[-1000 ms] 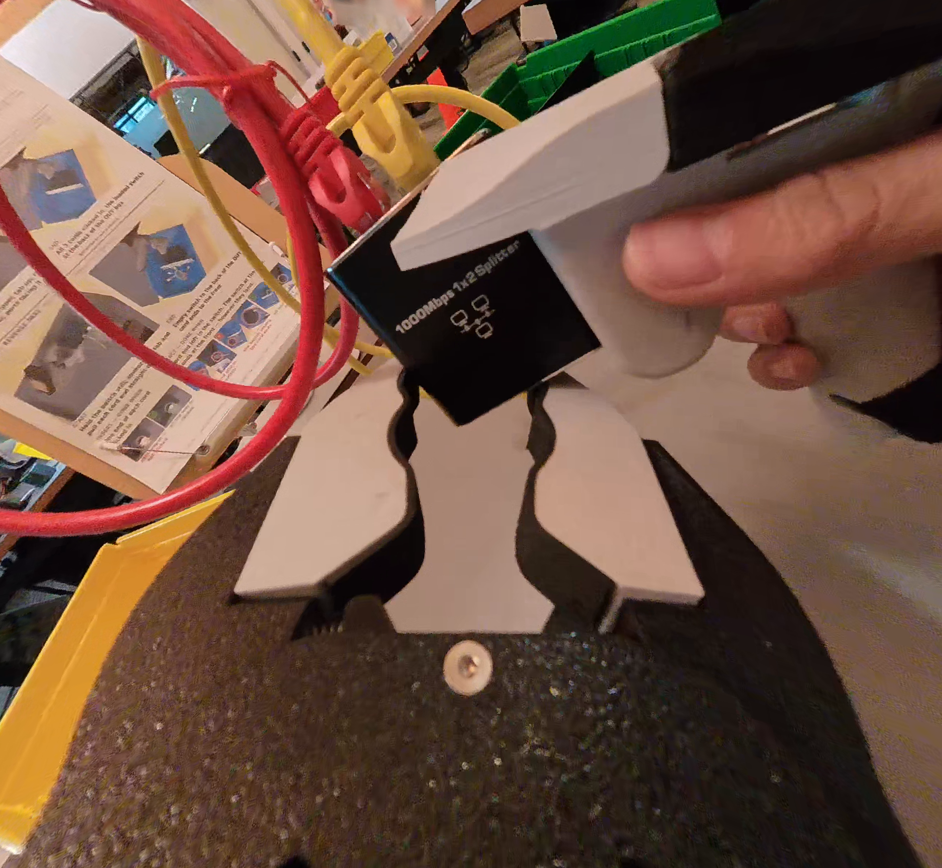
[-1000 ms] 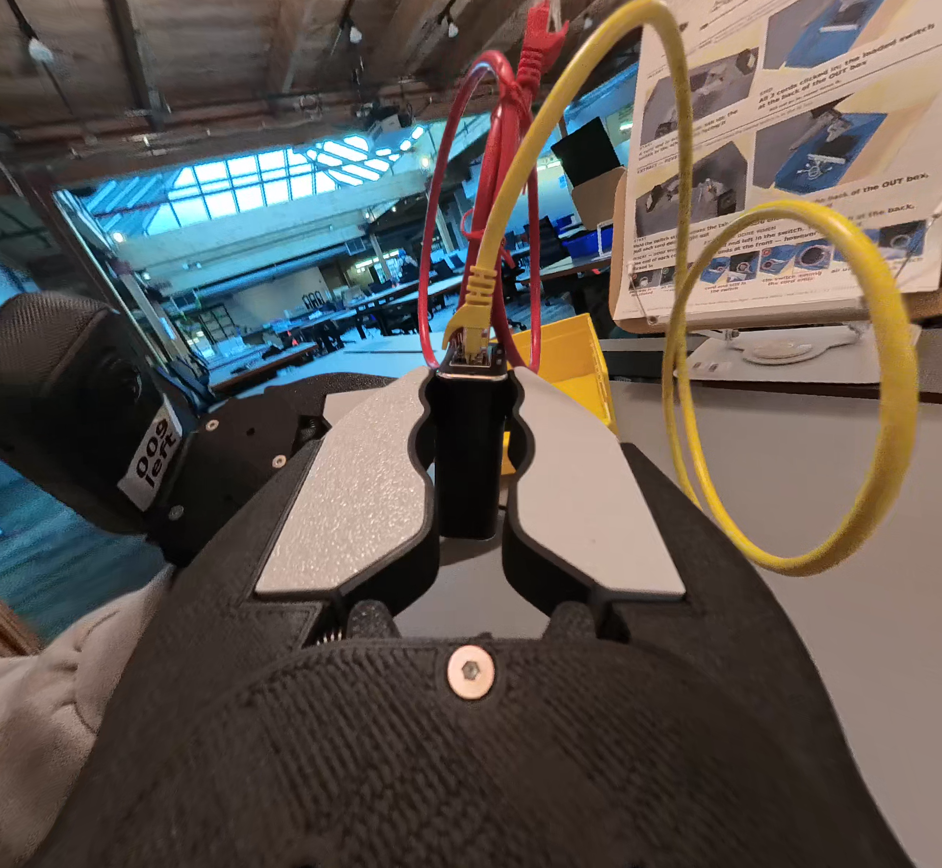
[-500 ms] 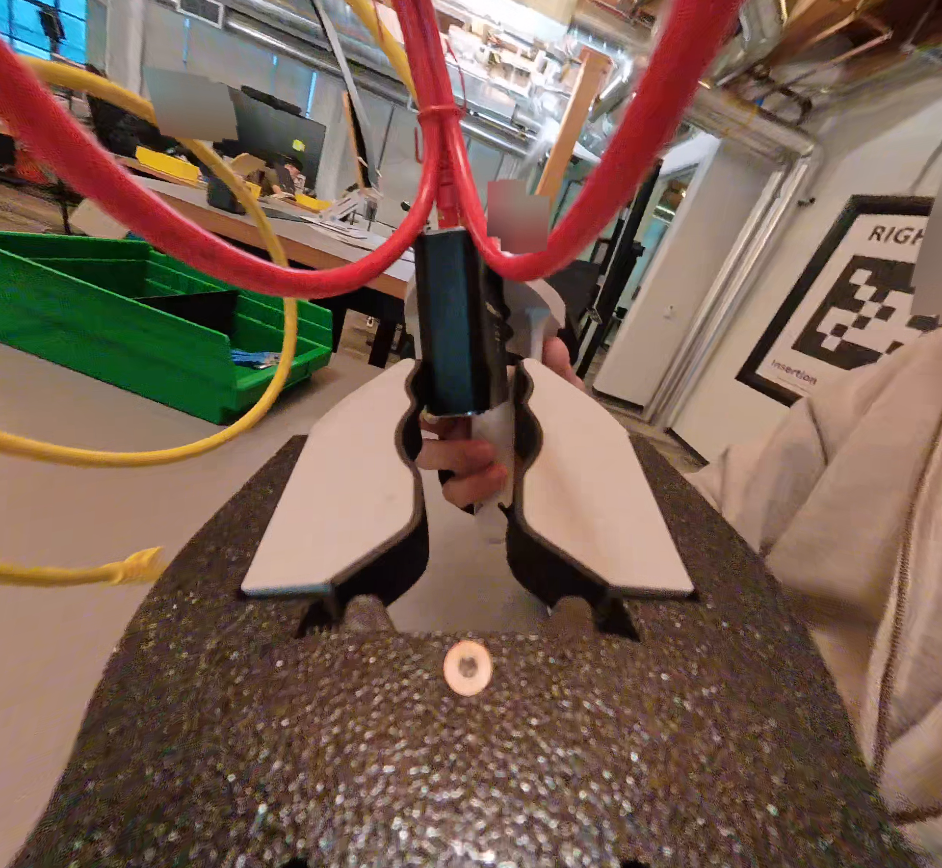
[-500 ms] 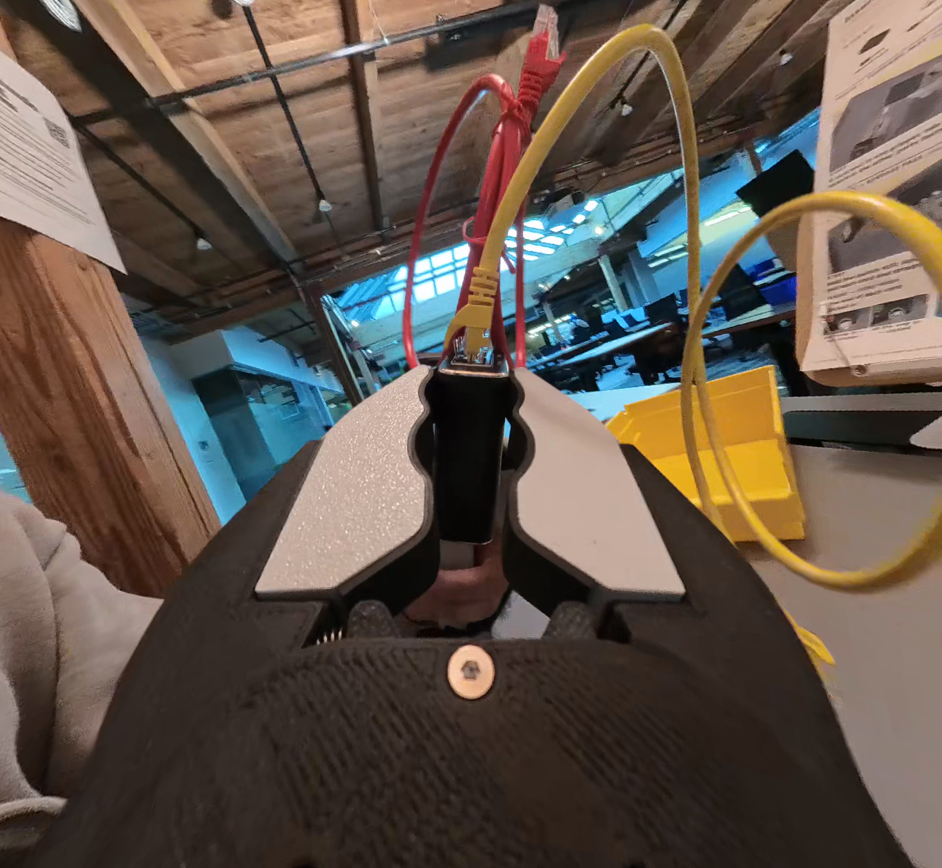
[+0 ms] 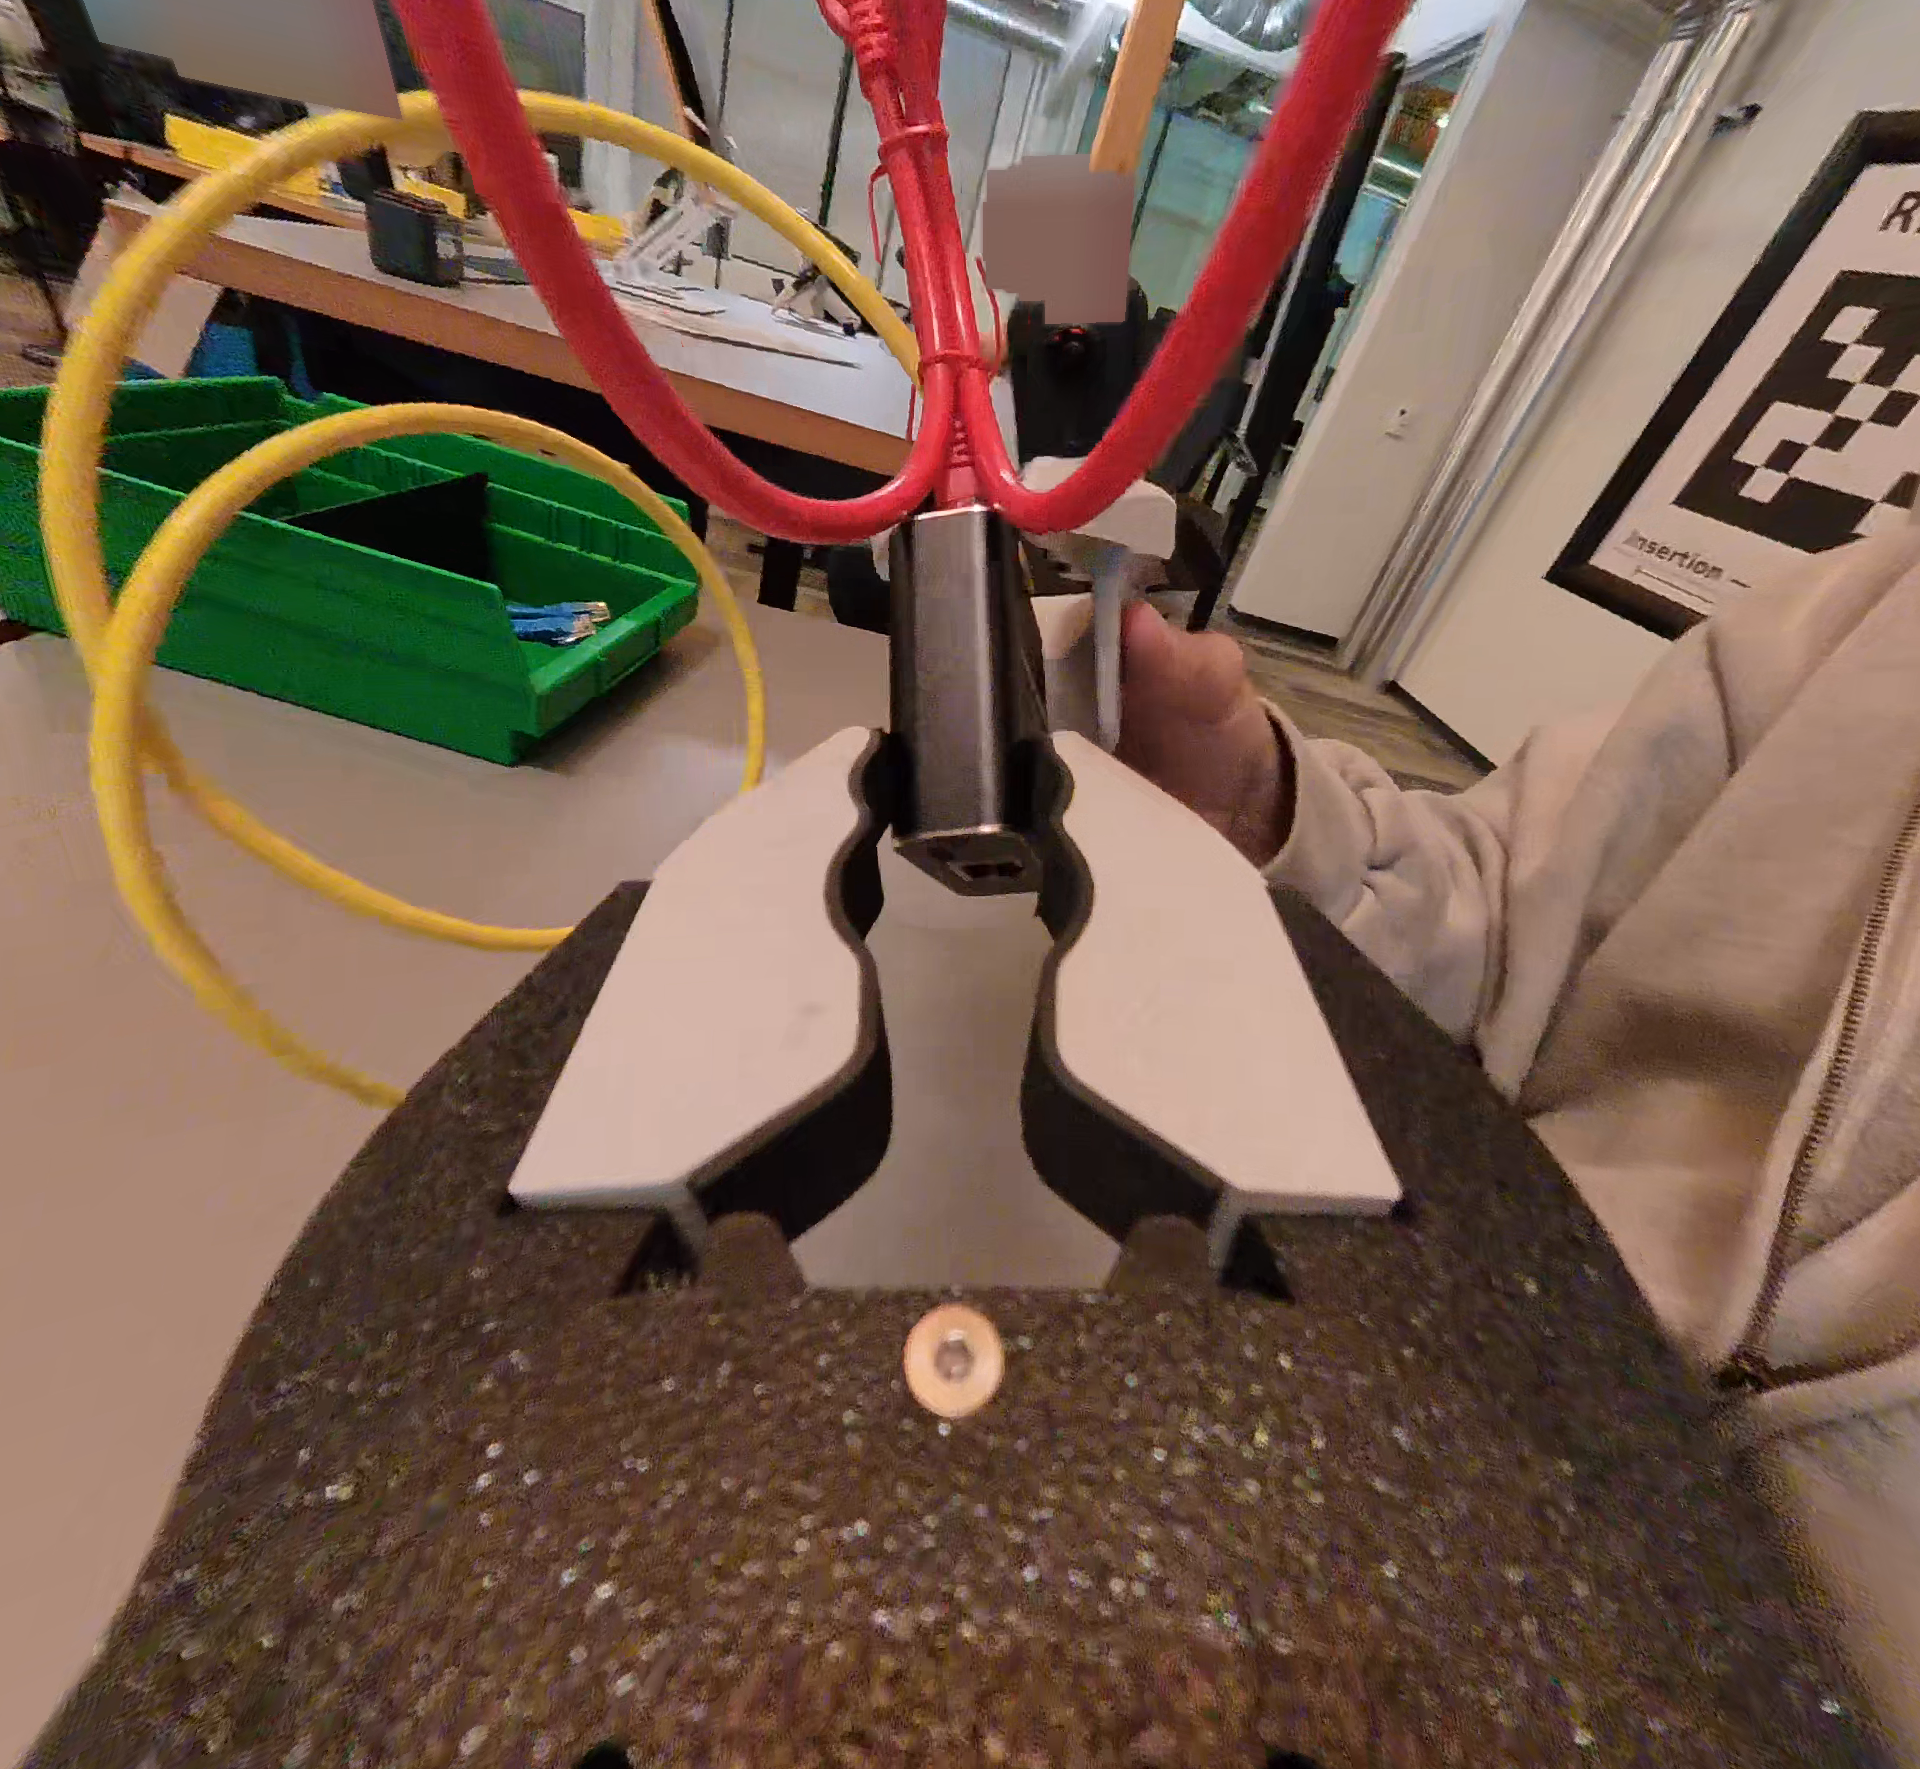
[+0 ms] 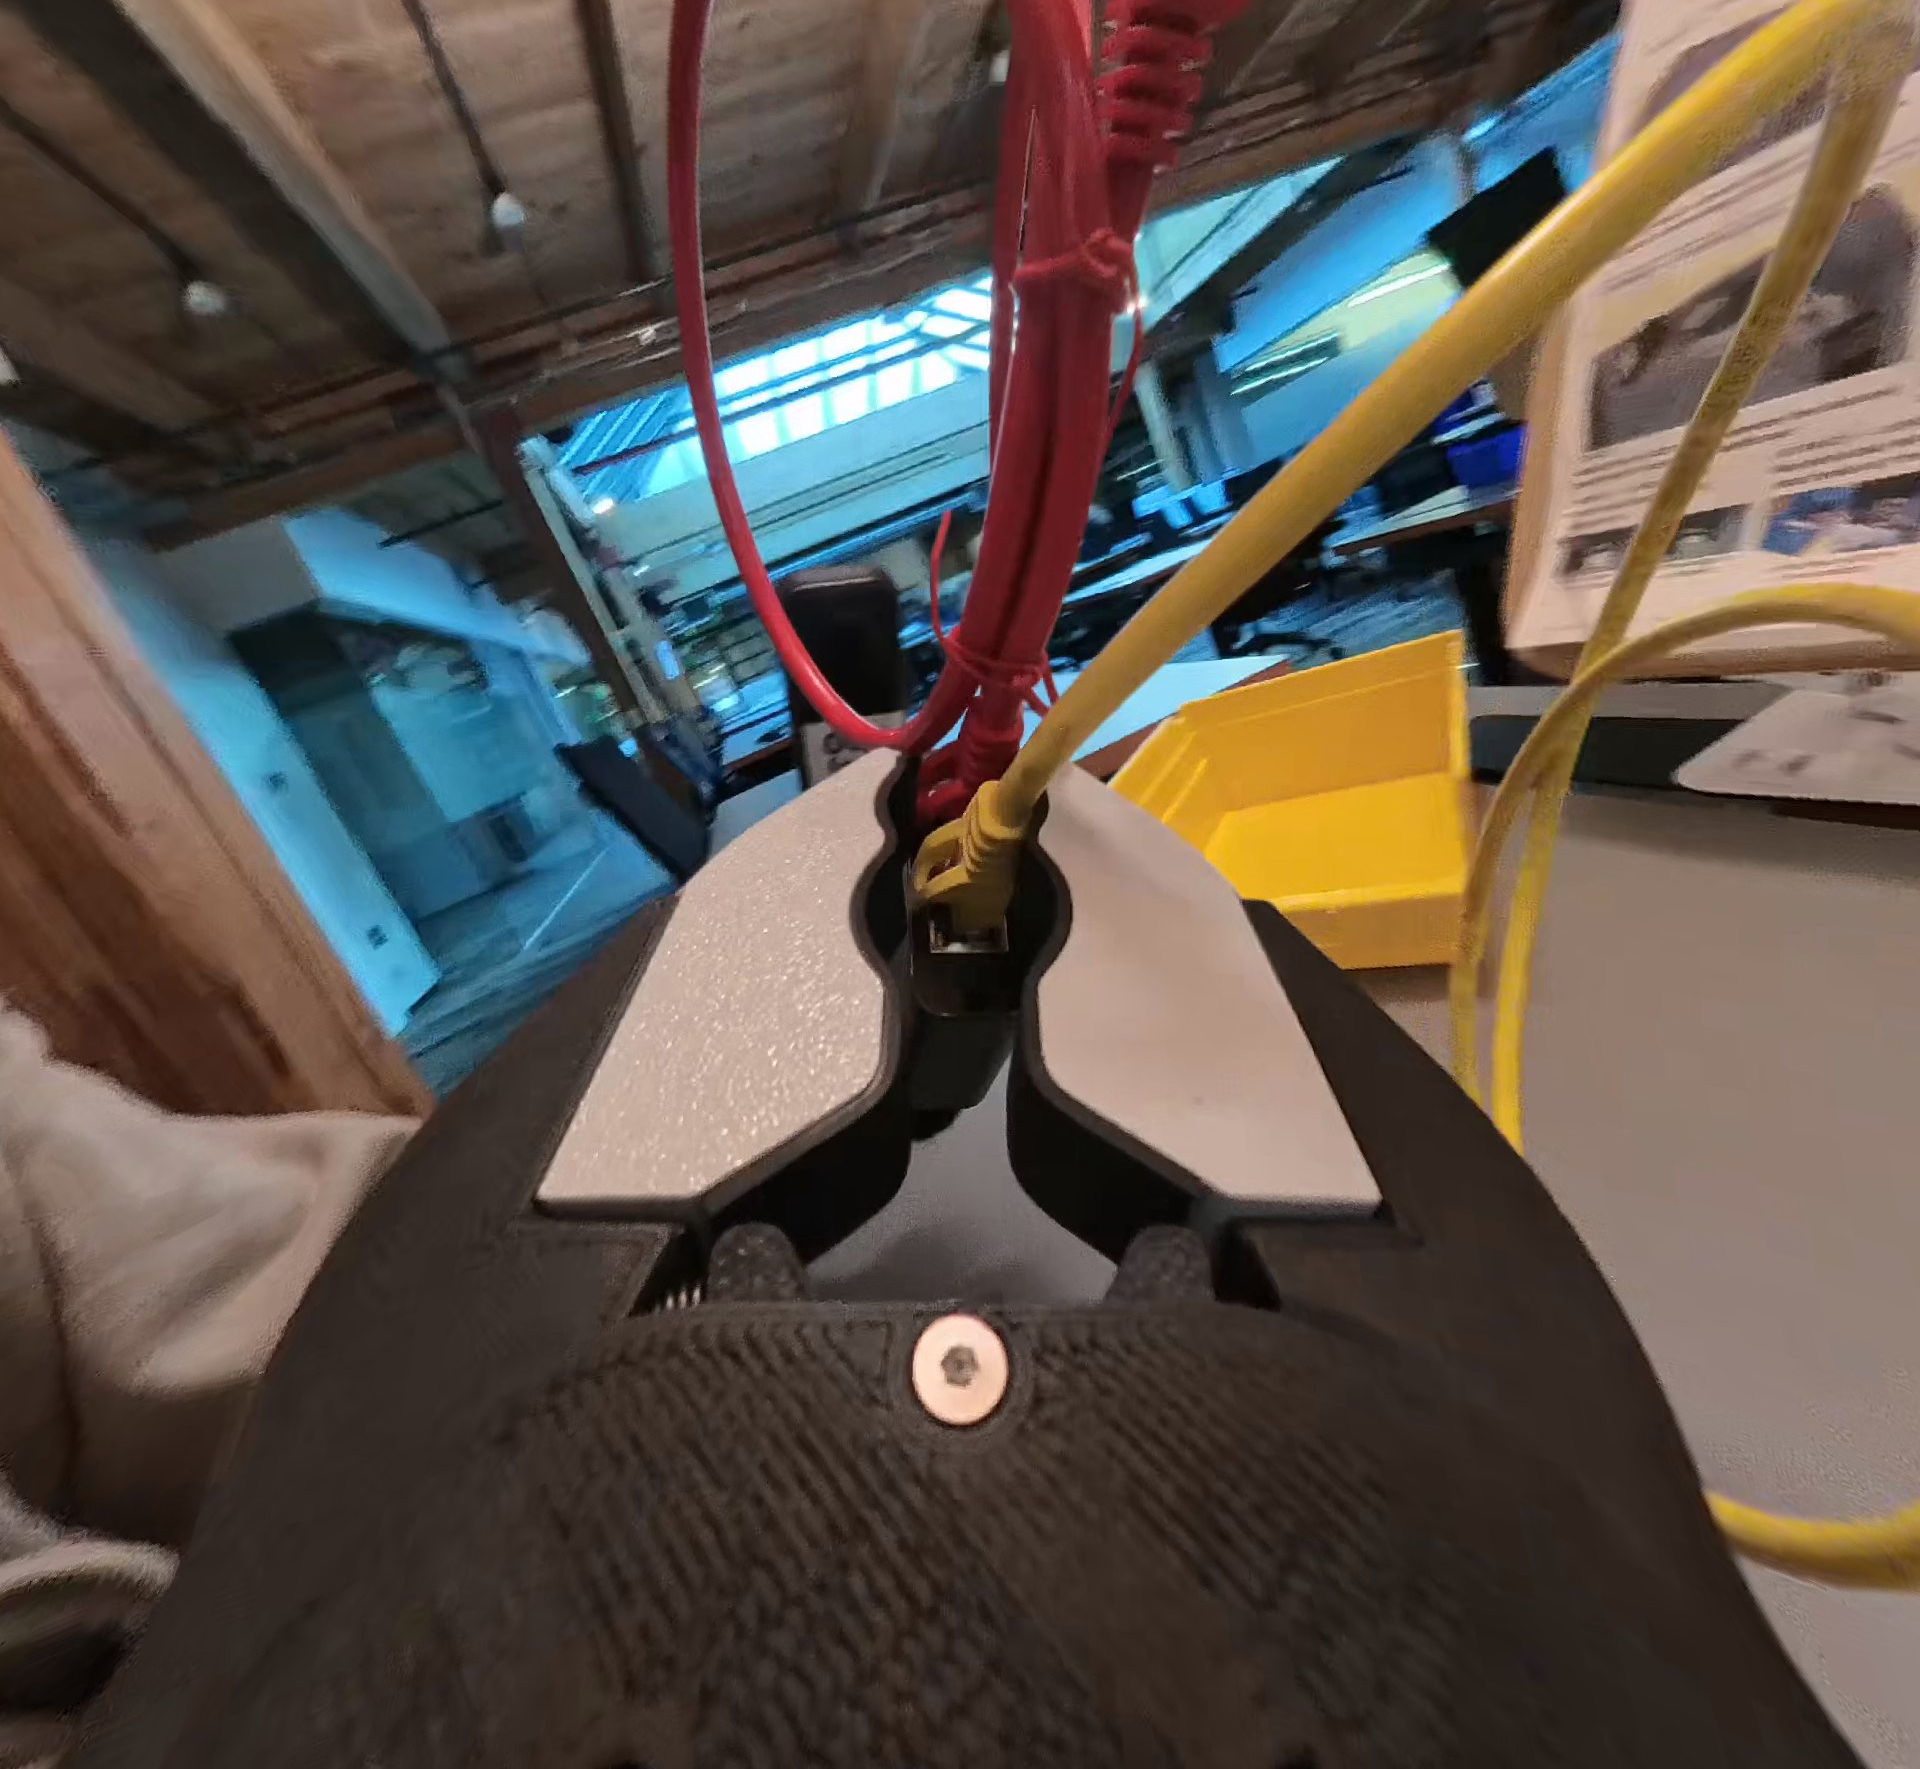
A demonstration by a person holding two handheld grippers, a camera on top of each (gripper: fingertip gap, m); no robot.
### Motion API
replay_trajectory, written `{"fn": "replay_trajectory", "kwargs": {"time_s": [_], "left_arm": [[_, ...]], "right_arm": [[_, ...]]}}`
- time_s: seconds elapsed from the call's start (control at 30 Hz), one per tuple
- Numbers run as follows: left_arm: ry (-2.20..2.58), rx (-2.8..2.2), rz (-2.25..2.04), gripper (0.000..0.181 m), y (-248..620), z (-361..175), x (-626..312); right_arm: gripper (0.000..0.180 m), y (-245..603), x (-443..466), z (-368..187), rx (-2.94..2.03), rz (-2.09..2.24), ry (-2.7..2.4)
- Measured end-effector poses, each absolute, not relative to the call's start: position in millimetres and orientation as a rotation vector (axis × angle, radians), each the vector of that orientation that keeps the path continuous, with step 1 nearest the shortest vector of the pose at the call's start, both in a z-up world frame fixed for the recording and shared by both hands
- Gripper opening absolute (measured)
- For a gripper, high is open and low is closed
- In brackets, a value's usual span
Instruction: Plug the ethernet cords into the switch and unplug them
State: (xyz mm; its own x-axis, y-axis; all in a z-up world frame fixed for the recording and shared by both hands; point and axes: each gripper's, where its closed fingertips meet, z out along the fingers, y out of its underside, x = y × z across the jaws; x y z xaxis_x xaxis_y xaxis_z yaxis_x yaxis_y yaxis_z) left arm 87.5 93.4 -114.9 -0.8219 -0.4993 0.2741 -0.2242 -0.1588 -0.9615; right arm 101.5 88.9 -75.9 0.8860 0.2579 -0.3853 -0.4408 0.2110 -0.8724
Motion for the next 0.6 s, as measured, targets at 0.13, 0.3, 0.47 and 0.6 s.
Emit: {"fn": "replay_trajectory", "kwargs": {"time_s": [0.13,0.3,0.47,0.6], "left_arm": [[1.718,-0.881,-1.776,0.03,111.0,-119.1,111.2],[1.856,-0.742,-1.215,0.067,95.4,-143.5,115.2],[1.81,-0.781,-0.894,0.066,95.3,-157.3,134.0],[1.724,-0.867,-0.834,0.066,95.1,-162.6,144.2]], "right_arm": [[0.015,89.4,126.6,-85.0,-1.251,0.325,0.351],[0.015,93.3,139.7,-99.4,-1.331,0.254,0.466],[0.015,103.0,129.9,-100.0,-1.346,0.292,0.479],[0.015,106.0,128.2,-101.3,-1.373,0.245,0.475]]}}
